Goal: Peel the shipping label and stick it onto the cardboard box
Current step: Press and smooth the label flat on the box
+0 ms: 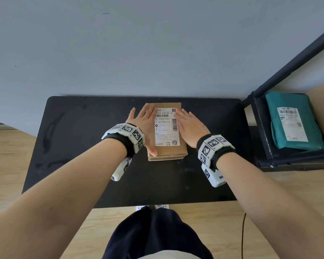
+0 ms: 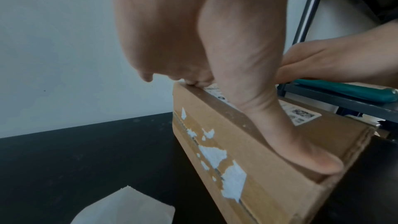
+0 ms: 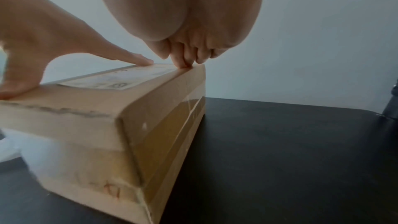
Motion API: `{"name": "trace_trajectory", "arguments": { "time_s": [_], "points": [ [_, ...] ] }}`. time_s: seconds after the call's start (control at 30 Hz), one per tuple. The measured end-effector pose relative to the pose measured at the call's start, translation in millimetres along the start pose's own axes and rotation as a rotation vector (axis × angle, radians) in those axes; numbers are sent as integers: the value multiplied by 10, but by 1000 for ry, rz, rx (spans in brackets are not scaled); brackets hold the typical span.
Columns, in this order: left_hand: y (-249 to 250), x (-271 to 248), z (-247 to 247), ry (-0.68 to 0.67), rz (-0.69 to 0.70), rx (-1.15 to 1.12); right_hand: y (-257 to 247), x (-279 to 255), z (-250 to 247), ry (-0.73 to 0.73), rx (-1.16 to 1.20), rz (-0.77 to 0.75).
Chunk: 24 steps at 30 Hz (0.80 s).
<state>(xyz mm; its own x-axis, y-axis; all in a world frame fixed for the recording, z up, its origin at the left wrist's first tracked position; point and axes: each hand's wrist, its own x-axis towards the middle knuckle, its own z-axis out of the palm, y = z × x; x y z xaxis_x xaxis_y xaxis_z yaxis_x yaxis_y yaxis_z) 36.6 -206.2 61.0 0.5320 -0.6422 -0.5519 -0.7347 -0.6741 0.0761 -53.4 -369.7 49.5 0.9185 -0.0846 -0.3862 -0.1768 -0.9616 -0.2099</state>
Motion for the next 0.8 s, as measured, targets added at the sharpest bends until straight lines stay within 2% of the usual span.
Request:
{"name": "trace_trajectory", "arguments": {
  "time_s": [0.6, 0.73, 0.8],
  "points": [
    [274, -682, 329, 145, 110, 34, -134, -733, 429, 73, -22, -40],
    [300, -741, 484, 259, 146, -50, -156, -904, 523, 111, -14, -33],
    [256, -738, 545, 243, 151, -101, -195, -950, 548, 121, -6, -27]
  ]
}}
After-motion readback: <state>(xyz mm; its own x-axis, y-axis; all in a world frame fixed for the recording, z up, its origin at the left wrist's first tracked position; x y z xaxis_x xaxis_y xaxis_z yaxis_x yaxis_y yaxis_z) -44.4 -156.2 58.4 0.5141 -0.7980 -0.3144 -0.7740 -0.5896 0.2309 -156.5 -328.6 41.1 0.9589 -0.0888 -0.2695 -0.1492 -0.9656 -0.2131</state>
